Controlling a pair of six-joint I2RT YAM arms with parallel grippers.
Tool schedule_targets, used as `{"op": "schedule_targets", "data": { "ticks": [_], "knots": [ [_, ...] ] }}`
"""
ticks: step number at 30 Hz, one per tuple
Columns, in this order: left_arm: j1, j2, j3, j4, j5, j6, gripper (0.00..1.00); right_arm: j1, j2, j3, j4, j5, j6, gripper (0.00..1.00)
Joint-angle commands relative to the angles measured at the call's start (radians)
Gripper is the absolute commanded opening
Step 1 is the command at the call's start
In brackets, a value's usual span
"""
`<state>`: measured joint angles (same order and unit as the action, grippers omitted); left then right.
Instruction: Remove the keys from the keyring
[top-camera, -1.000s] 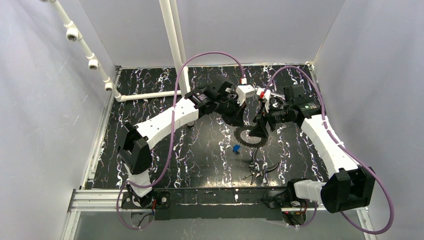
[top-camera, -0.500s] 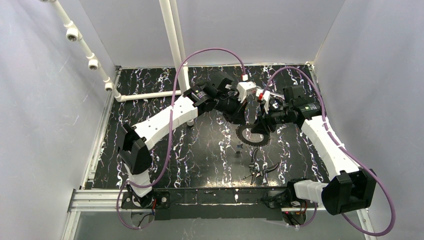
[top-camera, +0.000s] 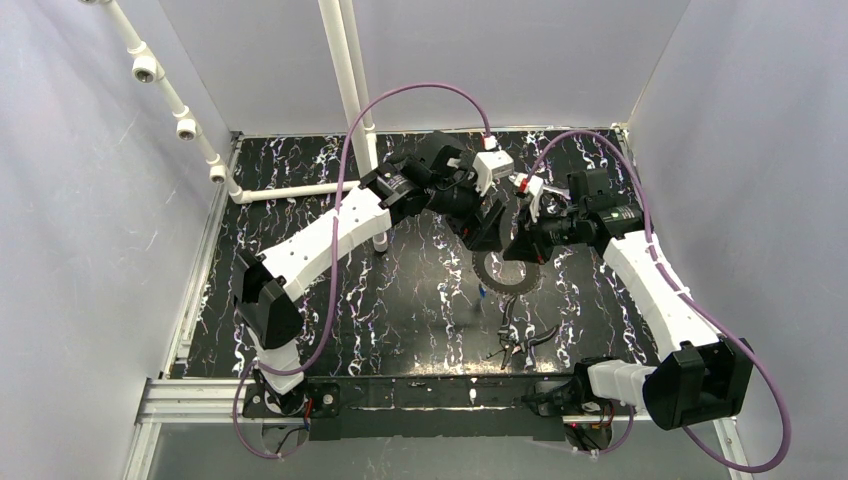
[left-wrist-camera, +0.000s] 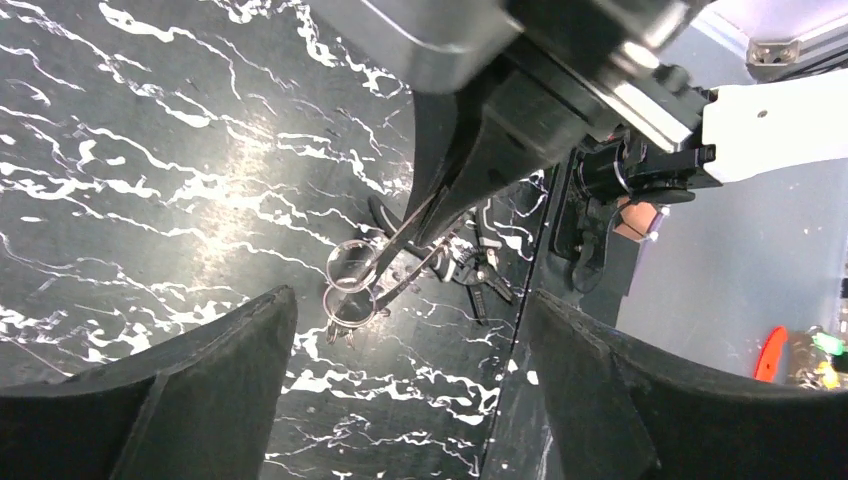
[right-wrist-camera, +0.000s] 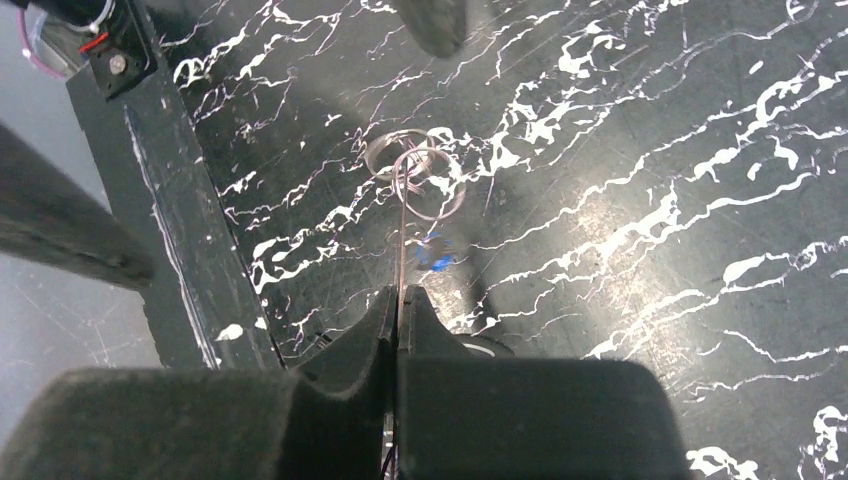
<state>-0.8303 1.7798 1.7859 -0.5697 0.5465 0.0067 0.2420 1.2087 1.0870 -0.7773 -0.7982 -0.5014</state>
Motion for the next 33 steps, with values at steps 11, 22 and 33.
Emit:
{"op": "schedule_targets", "data": {
  "ticks": [11, 22, 33],
  "knots": [
    [0.028, -0.164, 0.036, -0.17, -0.028, 0.058, 0.98, -0.04, 0.036, 0.2, 0.102, 0.054, 0.264, 0.01],
    [0.027, -0.756, -0.716, 0.423, -0.433, 0.099, 0.98, -0.037, 0.09, 0.28, 0.096, -0.001, 0.341, 0.01],
    [0.017, -0.738, -1.002, 0.833, -0.356, 0.084, 0.98, 0.02, 0.138, 0.373, 0.086, -0.021, 0.351, 0.01]
  ]
}}
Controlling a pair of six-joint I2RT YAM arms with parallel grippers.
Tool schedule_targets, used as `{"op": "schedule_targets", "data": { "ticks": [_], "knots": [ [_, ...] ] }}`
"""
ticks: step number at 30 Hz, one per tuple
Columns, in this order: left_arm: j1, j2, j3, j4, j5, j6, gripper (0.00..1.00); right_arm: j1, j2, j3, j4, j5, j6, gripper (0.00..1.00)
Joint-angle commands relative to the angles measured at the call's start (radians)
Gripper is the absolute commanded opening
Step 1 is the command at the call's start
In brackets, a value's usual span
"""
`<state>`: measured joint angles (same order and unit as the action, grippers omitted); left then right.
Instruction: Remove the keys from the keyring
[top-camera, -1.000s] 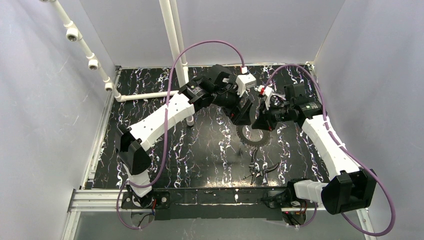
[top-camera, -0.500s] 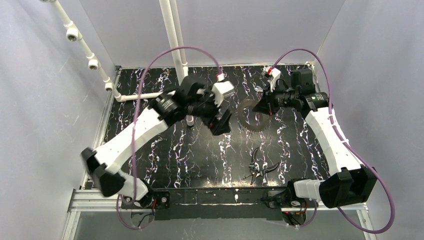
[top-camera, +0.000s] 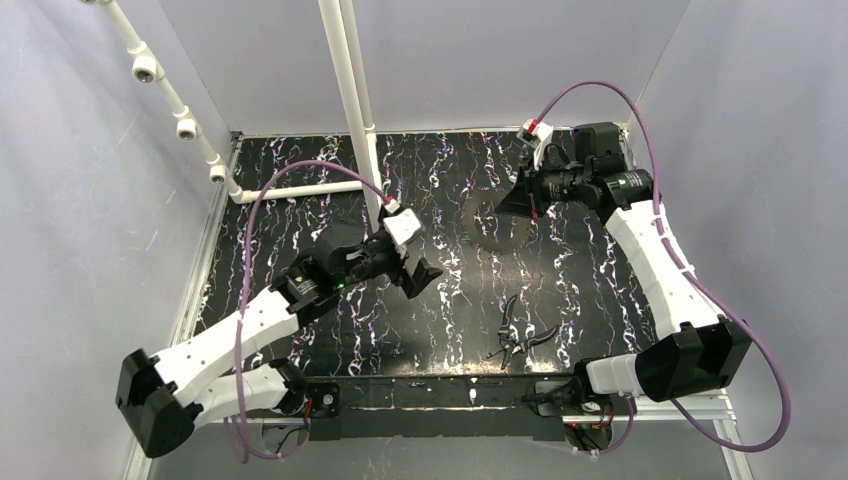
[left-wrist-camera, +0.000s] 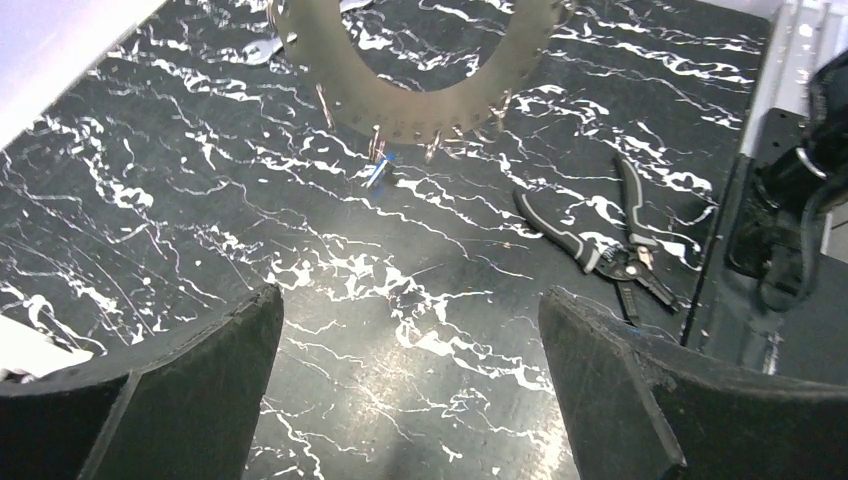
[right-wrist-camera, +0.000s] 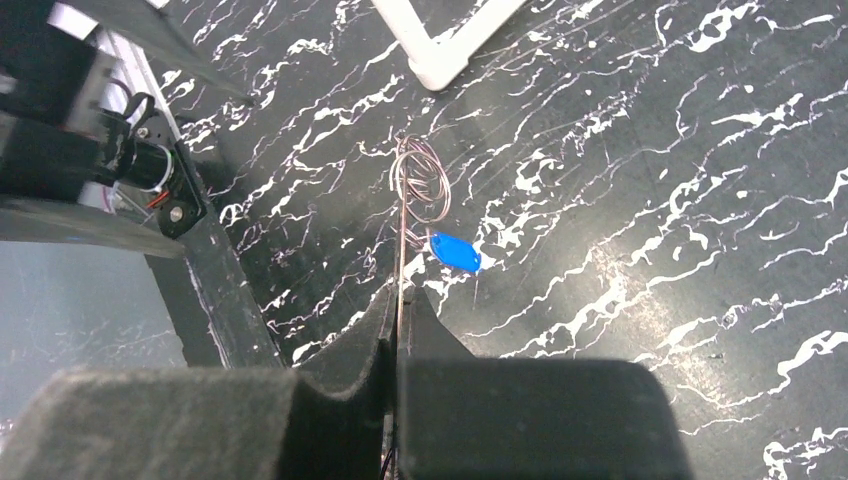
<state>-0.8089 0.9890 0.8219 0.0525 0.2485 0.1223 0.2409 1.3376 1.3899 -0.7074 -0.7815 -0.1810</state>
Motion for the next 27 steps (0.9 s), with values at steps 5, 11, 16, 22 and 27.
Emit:
{"op": "schedule_targets", "data": {
  "ticks": [5, 11, 16, 22, 27],
  "knots": [
    [-0.012, 0.107, -0.141, 0.445, -0.062, -0.022, 0.98, 0.064, 0.036, 0.086, 0.043, -0.027, 0.057, 0.01],
    [-0.012, 0.172, -0.254, 0.794, -0.027, 0.019, 0.98, 0.121, 0.06, 0.123, 0.08, -0.012, 0.096, 0.01],
    [-0.016, 0.204, -0.305, 0.946, -0.022, 0.029, 0.98, 0.124, 0.088, 0.184, 0.087, -0.012, 0.126, 0.01],
    [-0.018, 0.207, -0.327, 1.038, -0.096, 0.088, 0.96, 0.124, 0.114, 0.258, 0.078, -0.061, 0.138, 0.01],
    [-0.021, 0.192, -0.366, 1.114, -0.089, 0.152, 0.89, 0.124, 0.137, 0.331, 0.046, -0.09, 0.105, 0.01]
  ]
}}
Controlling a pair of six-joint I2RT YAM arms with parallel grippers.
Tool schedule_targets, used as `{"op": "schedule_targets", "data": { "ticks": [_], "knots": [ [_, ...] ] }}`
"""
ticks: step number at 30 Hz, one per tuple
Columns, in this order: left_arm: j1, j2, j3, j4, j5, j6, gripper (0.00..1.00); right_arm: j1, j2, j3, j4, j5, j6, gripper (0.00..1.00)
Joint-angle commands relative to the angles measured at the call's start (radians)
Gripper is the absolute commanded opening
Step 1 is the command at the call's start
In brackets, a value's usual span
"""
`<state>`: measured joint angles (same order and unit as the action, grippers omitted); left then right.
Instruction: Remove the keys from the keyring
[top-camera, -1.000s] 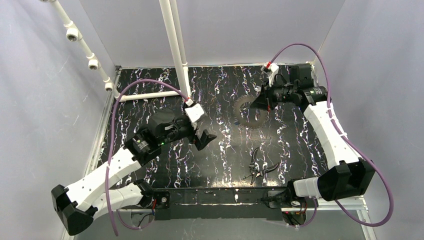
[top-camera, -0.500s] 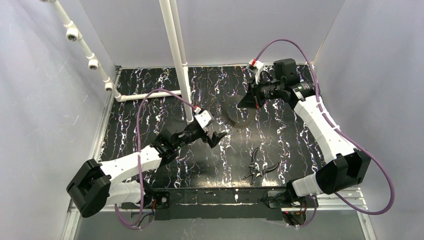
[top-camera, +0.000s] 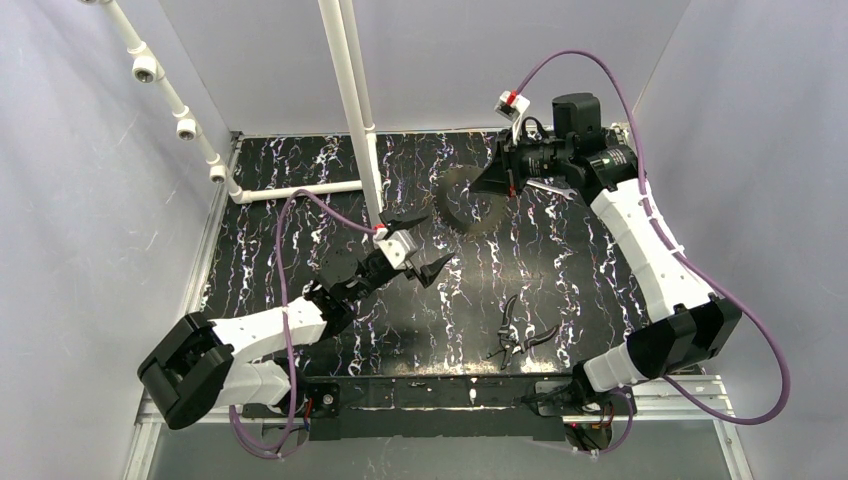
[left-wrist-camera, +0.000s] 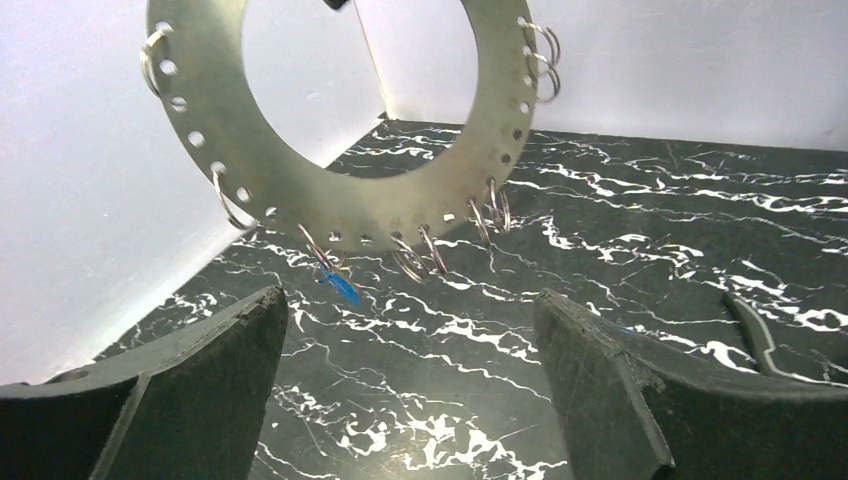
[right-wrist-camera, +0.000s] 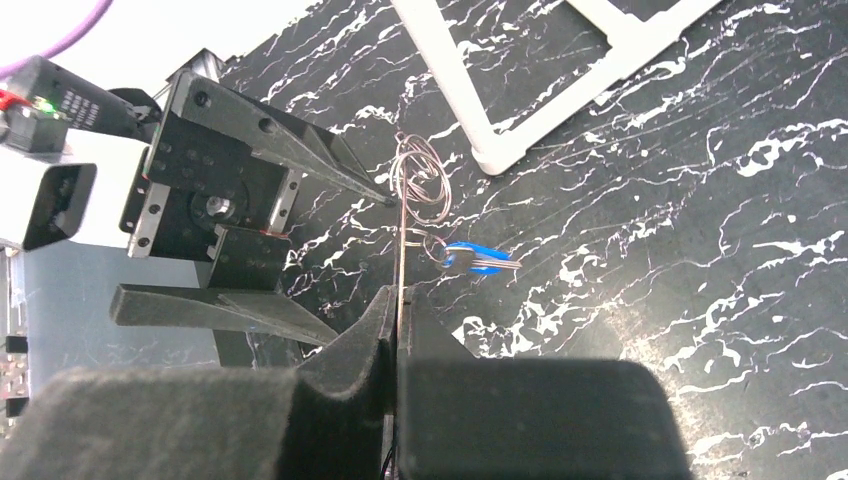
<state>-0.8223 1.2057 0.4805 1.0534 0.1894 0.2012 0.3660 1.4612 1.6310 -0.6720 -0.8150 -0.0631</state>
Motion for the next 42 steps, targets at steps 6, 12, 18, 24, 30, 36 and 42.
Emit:
{"op": "schedule_targets", "data": {
  "ticks": [6, 12, 18, 24, 30, 36, 42],
  "knots": [
    [-0.006, -0.073, -0.042, 0.152, -0.053, 0.18, 0.9, -0.001, 0.058, 0.205, -0.123, -0.074, -0.154, 0.01],
    [-0.006, -0.07, -0.017, 0.154, -0.037, 0.205, 0.89, -0.001, 0.076, 0.317, -0.209, -0.066, -0.236, 0.01],
    [-0.007, -0.06, 0.007, 0.154, -0.025, 0.205, 0.87, 0.0, 0.053, 0.362, -0.23, -0.051, -0.219, 0.01],
    [-0.006, -0.056, 0.01, 0.158, 0.011, 0.209, 0.8, 0.01, 0.028, 0.36, -0.188, -0.108, -0.143, 0.01],
    [-0.006, -0.034, 0.037, 0.158, 0.022, 0.206, 0.73, 0.02, 0.014, 0.365, -0.146, -0.144, -0.085, 0.01],
    [-0.006, -0.026, 0.045, 0.157, 0.02, 0.209, 0.61, 0.031, -0.002, 0.366, -0.126, -0.172, -0.056, 0.01],
    [-0.006, -0.016, 0.061, 0.154, 0.025, 0.205, 0.38, 0.038, -0.007, 0.365, -0.123, -0.189, -0.052, 0.01]
  ]
}}
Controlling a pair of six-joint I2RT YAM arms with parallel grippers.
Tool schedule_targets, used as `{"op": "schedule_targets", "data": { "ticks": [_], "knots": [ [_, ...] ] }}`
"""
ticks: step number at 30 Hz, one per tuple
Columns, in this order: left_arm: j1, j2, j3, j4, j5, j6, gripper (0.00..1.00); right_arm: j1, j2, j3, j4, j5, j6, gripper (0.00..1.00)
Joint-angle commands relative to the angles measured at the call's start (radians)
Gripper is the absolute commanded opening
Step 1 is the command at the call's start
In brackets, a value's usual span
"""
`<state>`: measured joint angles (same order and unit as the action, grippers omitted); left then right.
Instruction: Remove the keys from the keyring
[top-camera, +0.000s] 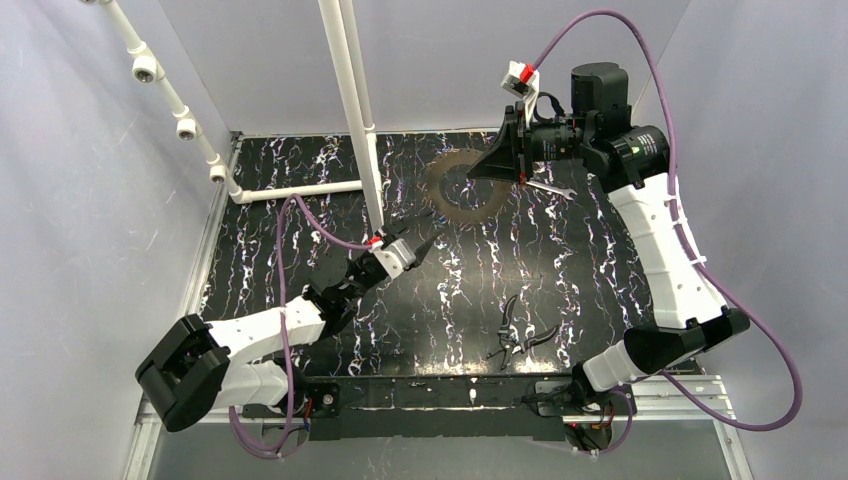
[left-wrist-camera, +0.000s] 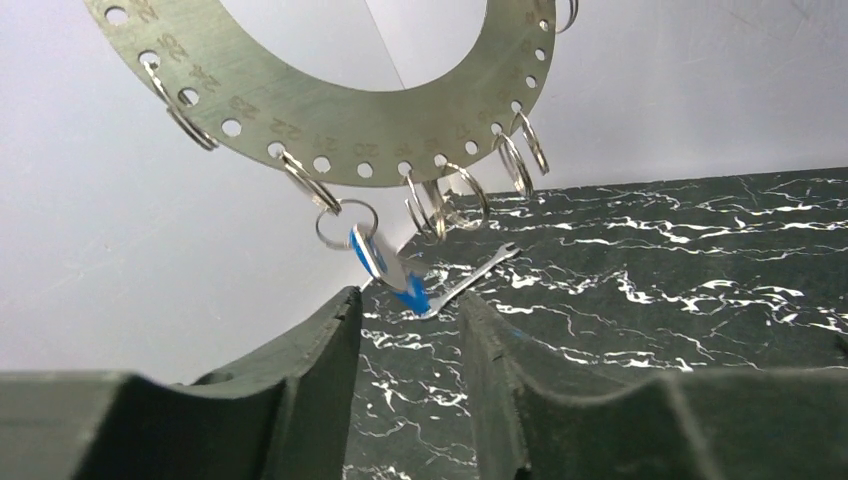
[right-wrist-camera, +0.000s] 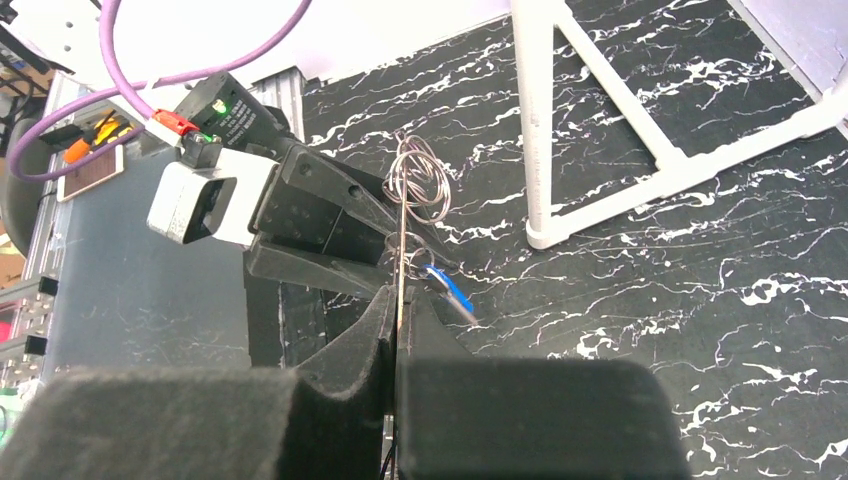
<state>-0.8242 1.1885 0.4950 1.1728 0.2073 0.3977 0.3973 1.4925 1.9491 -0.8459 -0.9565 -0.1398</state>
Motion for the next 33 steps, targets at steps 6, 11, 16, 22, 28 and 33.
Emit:
{"op": "schedule_targets", "data": {
  "ticks": [6, 11, 16, 22, 28, 33],
  "knots": [
    [-0.004, 0.01, 0.06, 0.03, 0.003, 0.009, 0.31, 0.008, -0.041, 0.045, 0.05, -0.051, 0.025, 0.01],
    [-0.004, 0.01, 0.061, 0.024, 0.001, 0.01, 0.3, 0.009, -0.042, 0.049, 0.053, -0.056, 0.03, 0.01],
    [-0.004, 0.015, 0.062, 0.019, 0.002, 0.013, 0.23, 0.009, -0.044, 0.056, 0.068, -0.058, 0.047, 0.01],
    [-0.004, 0.008, 0.053, 0.015, 0.006, 0.022, 0.1, 0.008, -0.049, 0.045, 0.09, -0.06, 0.082, 0.01],
    [-0.003, -0.036, 0.041, -0.057, -0.03, 0.044, 0.0, 0.001, -0.07, -0.054, 0.097, 0.012, 0.086, 0.01],
    [0.009, -0.135, 0.052, -0.318, -0.025, 0.061, 0.0, -0.014, -0.087, -0.19, 0.137, 0.034, 0.124, 0.01]
  ]
}}
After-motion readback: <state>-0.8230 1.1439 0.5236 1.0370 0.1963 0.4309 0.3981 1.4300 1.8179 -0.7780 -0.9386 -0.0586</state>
